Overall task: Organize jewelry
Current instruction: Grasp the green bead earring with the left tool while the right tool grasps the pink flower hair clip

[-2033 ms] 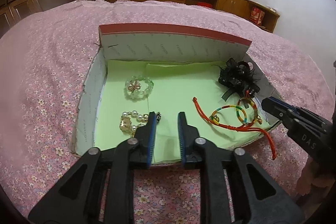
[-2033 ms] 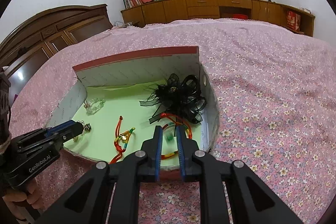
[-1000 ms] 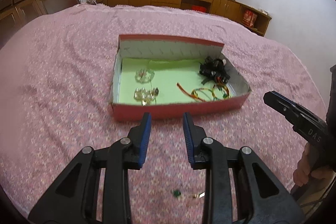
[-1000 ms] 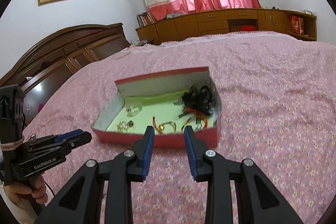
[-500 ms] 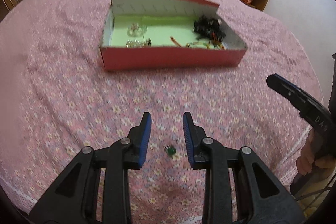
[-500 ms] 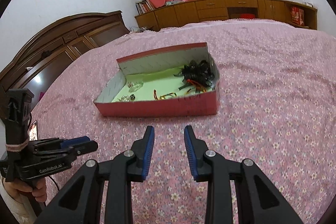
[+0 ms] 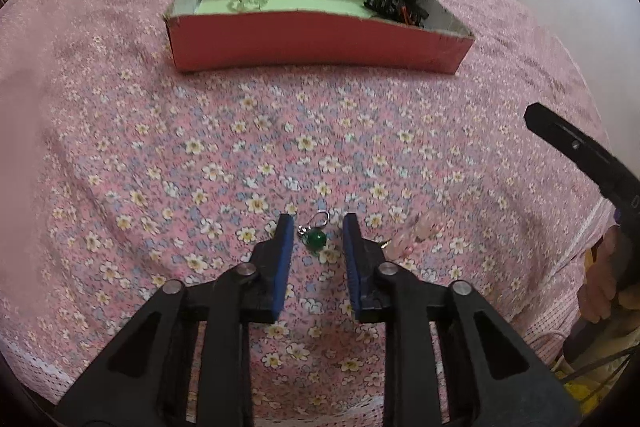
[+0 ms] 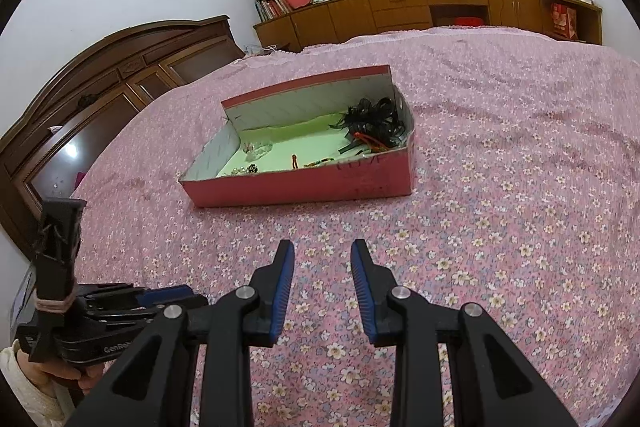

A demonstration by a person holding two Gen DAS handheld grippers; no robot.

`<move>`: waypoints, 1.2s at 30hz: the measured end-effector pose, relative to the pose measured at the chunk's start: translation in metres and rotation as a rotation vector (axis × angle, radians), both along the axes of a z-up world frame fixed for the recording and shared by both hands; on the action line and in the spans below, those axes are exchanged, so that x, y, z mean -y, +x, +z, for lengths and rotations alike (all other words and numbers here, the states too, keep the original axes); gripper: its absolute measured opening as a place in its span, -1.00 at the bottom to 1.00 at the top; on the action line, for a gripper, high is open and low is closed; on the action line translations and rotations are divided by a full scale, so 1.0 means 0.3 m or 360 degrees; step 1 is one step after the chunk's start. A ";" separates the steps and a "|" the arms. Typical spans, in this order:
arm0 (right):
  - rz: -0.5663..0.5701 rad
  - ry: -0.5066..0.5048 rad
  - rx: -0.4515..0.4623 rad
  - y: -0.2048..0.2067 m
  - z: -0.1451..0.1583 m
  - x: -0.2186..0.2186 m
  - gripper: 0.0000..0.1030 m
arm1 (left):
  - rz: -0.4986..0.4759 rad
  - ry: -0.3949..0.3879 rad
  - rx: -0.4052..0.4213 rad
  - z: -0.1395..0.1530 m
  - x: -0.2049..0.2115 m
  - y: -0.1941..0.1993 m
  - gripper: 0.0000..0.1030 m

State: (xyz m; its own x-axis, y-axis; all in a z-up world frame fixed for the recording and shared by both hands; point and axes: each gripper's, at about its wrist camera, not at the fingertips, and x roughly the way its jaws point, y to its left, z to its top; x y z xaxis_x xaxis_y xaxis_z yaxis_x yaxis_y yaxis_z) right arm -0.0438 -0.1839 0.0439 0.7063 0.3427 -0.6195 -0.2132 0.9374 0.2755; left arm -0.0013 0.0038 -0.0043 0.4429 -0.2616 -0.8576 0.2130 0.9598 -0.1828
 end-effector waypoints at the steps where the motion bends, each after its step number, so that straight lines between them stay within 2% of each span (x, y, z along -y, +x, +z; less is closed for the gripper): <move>1: 0.0000 0.0002 -0.0003 -0.002 -0.001 -0.001 -0.38 | -0.0002 0.0005 -0.0001 -0.003 0.001 0.000 -0.78; 3: 0.0002 0.0003 -0.0008 -0.009 -0.001 -0.005 -0.38 | 0.0000 0.0022 0.0002 -0.015 0.004 -0.002 -0.90; 12: 0.0033 0.0015 -0.0043 -0.048 -0.004 -0.041 -0.33 | 0.0040 -0.0029 0.0062 0.017 -0.030 -0.031 -0.92; 20: 0.0106 0.0023 -0.0144 -0.065 -0.039 -0.120 -0.13 | 0.0147 -0.0030 0.0159 0.084 -0.119 -0.056 -0.93; 27: 0.0140 0.0002 -0.0282 -0.054 -0.099 -0.184 0.11 | 0.0213 -0.0047 0.0189 0.091 -0.171 -0.062 -0.93; 29: 0.0139 -0.0009 -0.0325 -0.048 -0.120 -0.204 0.24 | 0.0226 -0.0057 0.0192 0.092 -0.184 -0.063 -0.93; 31: 0.0159 -0.0028 -0.0361 -0.042 -0.137 -0.229 0.26 | 0.0238 -0.0066 0.0197 0.092 -0.195 -0.064 -0.93; 36: 0.0188 -0.0110 -0.0355 -0.044 -0.153 -0.288 0.41 | 0.0267 -0.0090 0.0203 0.093 -0.227 -0.072 -0.93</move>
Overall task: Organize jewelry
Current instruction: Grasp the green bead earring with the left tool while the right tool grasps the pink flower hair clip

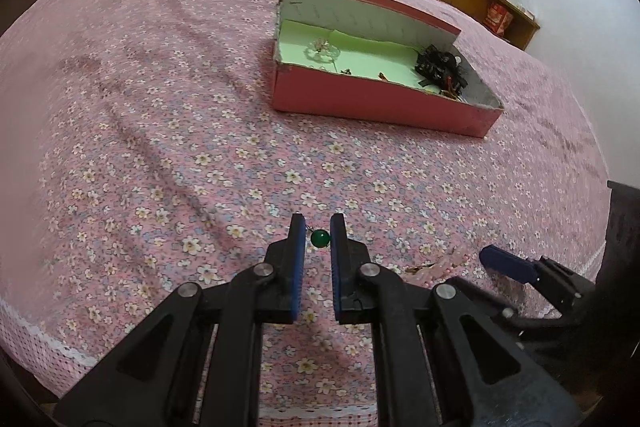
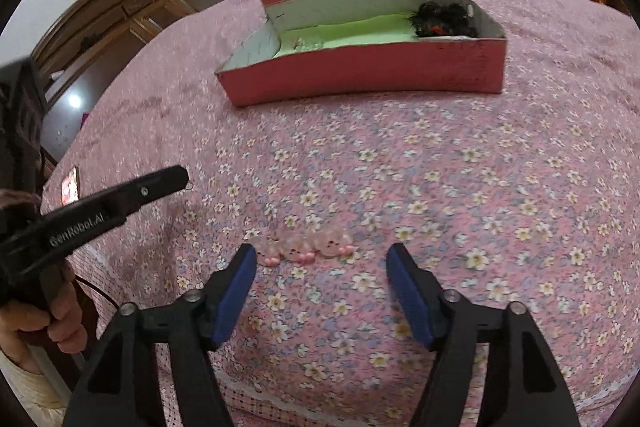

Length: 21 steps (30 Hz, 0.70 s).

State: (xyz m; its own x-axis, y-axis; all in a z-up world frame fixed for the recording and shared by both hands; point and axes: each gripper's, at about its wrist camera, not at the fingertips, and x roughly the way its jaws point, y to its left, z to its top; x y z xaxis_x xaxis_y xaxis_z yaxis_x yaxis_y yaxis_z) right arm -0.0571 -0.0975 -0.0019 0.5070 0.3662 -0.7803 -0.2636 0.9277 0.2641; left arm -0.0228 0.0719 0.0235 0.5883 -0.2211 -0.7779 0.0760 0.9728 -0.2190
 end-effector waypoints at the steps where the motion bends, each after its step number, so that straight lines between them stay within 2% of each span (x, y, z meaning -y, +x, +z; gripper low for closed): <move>1: 0.0010 -0.0018 0.0003 0.001 -0.004 -0.016 0.41 | 0.0004 -0.0004 0.0000 -0.001 -0.003 0.000 -0.93; 11: 0.0069 -0.0212 0.0064 0.009 -0.051 -0.124 0.51 | 0.0031 -0.0032 -0.0001 -0.012 -0.026 -0.004 -0.93; 14: 0.0076 -0.0213 0.0079 0.015 -0.057 -0.125 0.50 | 0.0035 -0.0033 -0.0005 -0.017 -0.027 -0.002 -0.93; 16: 0.0073 -0.0214 0.0092 0.014 -0.055 -0.119 0.37 | 0.0033 -0.0032 -0.0007 -0.020 -0.023 -0.001 -0.93; 21: 0.0093 -0.0158 0.0105 0.008 -0.040 -0.091 0.37 | 0.0015 -0.0029 0.0001 -0.022 -0.006 0.003 -0.93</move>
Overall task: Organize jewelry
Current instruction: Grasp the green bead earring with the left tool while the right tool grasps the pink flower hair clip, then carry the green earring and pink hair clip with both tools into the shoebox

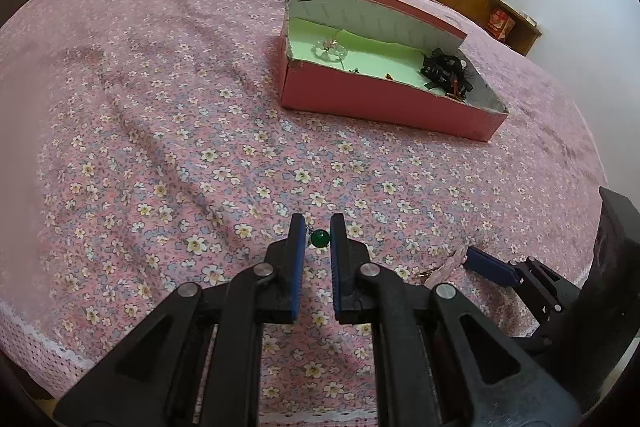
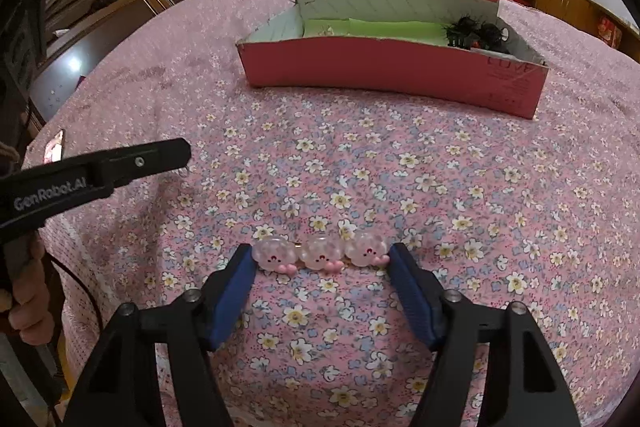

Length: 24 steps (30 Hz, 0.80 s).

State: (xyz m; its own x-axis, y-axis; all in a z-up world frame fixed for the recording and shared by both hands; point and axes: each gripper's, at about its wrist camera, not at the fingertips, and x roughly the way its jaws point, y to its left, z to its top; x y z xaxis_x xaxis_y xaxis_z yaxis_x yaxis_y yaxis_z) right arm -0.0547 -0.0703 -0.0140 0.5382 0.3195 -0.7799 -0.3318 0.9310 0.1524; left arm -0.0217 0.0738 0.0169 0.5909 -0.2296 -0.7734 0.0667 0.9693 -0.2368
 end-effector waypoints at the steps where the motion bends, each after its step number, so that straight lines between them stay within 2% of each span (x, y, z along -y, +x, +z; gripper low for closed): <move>1: 0.0005 0.0002 0.0005 -0.002 0.005 0.005 0.37 | -0.0005 0.0000 0.0005 0.002 0.003 0.000 -0.93; 14: -0.0100 0.0030 0.0111 -0.004 0.074 0.113 0.37 | -0.0074 0.0000 0.0088 0.030 0.071 0.021 -0.93; 24: -0.0139 0.0073 0.0291 0.018 0.149 0.176 0.37 | -0.0081 -0.0030 0.0268 0.097 0.126 0.073 -0.93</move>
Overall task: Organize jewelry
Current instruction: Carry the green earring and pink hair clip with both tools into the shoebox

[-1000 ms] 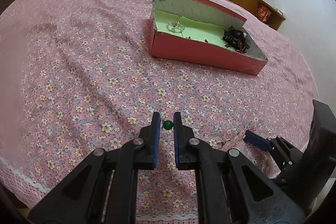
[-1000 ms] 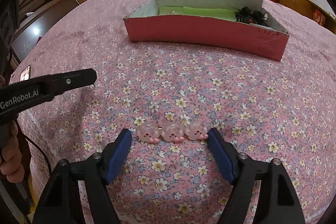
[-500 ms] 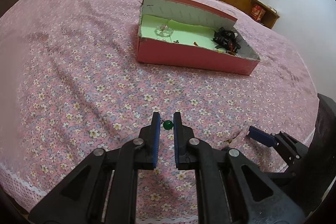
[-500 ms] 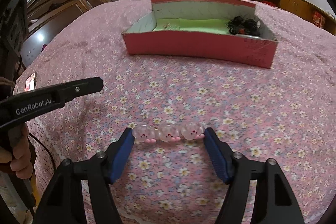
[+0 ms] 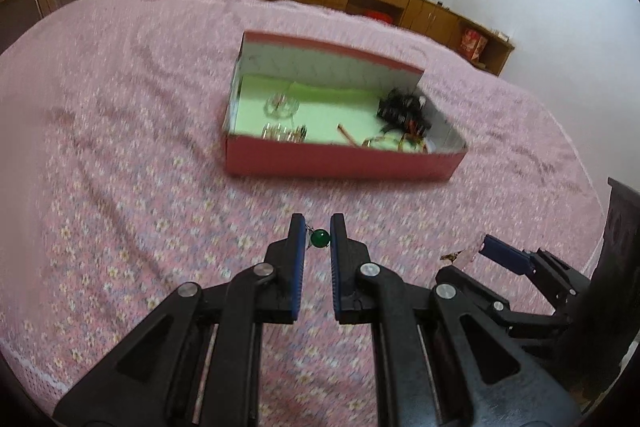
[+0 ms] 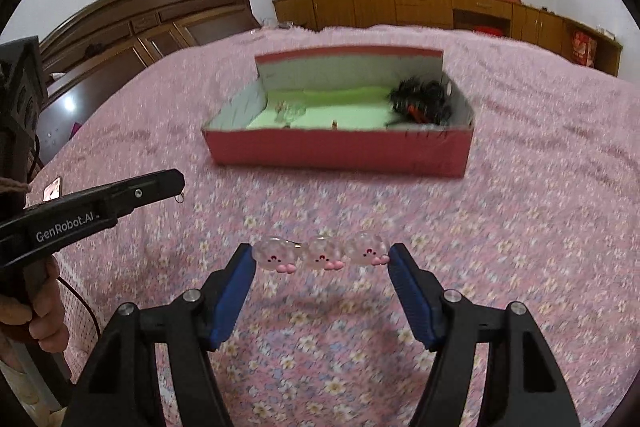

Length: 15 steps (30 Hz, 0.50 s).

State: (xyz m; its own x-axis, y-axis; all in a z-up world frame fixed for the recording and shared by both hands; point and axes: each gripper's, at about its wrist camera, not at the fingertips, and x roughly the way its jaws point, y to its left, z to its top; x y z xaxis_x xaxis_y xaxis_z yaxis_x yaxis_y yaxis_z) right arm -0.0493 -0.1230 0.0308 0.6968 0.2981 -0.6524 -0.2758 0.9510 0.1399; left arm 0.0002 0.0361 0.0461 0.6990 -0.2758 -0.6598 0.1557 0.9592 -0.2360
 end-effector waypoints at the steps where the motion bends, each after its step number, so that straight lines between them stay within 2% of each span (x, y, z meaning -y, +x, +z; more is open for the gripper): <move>1: 0.0000 0.0005 0.0019 0.006 0.008 0.002 0.37 | 0.0003 -0.0006 0.0024 0.010 0.007 0.011 -0.93; 15: -0.0031 0.0060 0.0262 0.146 0.120 0.021 0.37 | -0.0001 -0.0026 0.0229 0.098 0.051 0.119 -0.93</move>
State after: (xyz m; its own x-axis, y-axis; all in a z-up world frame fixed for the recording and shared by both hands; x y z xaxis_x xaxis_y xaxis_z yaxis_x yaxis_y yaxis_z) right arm -0.0055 -0.1293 0.0667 0.7992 0.3056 -0.5176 -0.2796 0.9513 0.1301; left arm 0.0357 0.0209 0.0756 0.7860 -0.2863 -0.5480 0.1898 0.9553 -0.2268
